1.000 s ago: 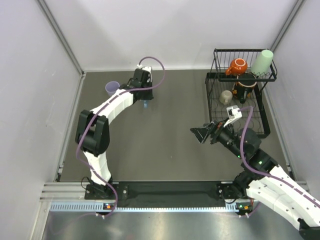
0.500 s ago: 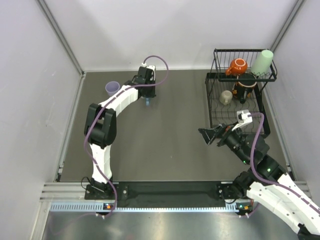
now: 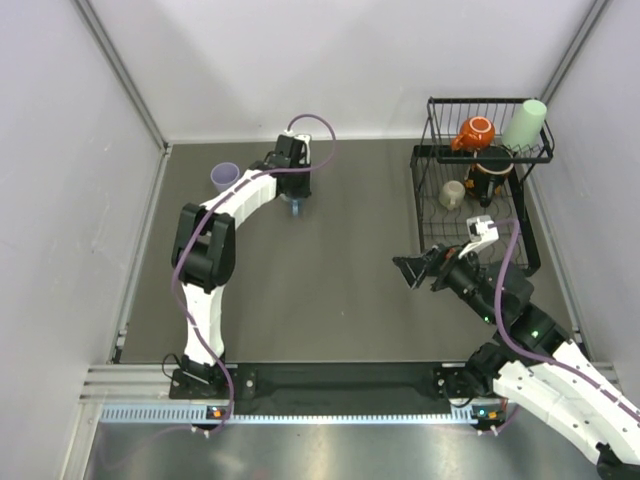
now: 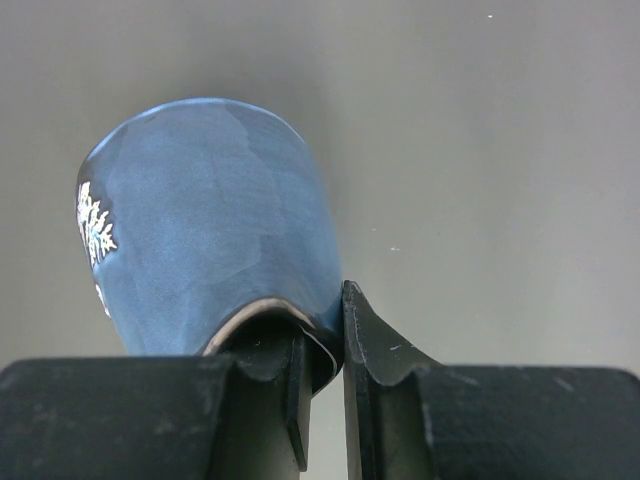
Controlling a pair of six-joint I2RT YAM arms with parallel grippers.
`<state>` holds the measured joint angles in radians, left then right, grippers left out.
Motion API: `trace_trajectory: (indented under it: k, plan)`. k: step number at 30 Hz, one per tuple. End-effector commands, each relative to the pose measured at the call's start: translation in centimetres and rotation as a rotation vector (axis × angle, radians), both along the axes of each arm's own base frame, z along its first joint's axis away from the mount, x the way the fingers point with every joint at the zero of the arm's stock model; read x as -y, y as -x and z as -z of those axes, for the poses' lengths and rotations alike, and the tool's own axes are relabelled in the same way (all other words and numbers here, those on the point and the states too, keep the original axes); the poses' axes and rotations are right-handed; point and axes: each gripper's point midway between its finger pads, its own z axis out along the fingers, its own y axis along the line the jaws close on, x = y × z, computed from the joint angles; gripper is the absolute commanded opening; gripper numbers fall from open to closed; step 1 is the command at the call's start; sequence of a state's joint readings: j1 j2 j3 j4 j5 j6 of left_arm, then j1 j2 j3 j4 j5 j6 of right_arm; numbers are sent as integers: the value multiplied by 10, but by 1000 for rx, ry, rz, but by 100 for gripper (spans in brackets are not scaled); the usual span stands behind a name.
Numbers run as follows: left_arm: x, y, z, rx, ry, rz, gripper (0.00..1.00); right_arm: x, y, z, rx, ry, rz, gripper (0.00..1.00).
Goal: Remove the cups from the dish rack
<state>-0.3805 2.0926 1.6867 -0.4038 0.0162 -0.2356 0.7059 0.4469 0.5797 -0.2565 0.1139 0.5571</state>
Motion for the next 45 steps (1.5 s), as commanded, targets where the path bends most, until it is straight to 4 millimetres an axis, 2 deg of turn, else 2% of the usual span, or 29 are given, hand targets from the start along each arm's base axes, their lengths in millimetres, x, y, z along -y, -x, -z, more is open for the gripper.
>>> trace_trajectory:
  k: [1,9,14,29,35,45]
  plan:
    - [0,-27,-40,125,40,9,5,0,3,-24,34,-38,-10,100]
    - [-7,-31,-42,122,39,4,14,6,2,-25,44,-40,15,100]
    - [-8,-33,-45,128,38,5,15,7,1,-24,42,-36,26,100]
    - [-3,-30,-37,92,57,13,17,12,2,-26,44,-44,48,100]
    - [-2,-29,-26,62,62,9,19,12,1,-21,31,-40,50,100]
    - [-9,-31,-35,85,30,0,40,13,0,-21,40,-28,58,100]
